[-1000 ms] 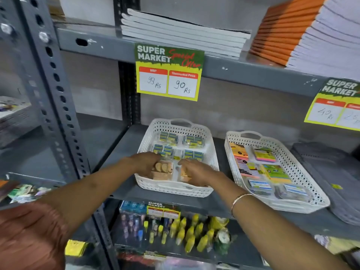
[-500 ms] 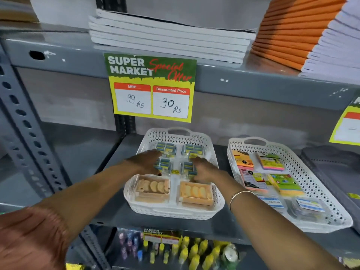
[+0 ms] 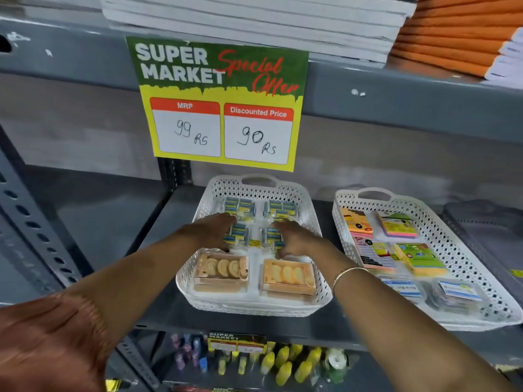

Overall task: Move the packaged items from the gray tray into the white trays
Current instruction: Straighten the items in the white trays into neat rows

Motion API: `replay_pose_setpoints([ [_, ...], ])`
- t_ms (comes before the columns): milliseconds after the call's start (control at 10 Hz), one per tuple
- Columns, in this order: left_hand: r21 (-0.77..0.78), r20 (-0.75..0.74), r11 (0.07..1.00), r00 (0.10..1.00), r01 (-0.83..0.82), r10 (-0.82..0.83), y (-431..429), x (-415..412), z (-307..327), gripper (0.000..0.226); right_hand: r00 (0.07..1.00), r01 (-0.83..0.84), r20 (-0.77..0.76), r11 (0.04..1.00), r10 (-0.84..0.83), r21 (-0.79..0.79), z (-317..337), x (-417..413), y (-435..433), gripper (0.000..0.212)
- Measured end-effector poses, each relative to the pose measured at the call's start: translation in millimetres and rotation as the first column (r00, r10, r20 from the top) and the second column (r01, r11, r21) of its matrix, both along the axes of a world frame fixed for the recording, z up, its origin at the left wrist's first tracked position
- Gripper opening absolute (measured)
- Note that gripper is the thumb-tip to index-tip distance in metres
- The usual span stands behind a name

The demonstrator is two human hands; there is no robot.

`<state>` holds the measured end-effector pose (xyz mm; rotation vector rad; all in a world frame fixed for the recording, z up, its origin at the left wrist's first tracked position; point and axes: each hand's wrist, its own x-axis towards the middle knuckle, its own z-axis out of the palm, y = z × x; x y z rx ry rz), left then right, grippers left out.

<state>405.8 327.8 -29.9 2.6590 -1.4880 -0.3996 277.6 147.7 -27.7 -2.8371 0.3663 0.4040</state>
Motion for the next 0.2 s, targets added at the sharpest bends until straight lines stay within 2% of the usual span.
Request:
replay_pose_setpoints([
  [200,0.011,-0.005,1.0,1.0,-0.015,0.016,3.4,-6.5,4.9,0.083,0.999,0.034,0.029,0.999,-0.034,0.005,6.7,-11.7,7.0,0.093],
])
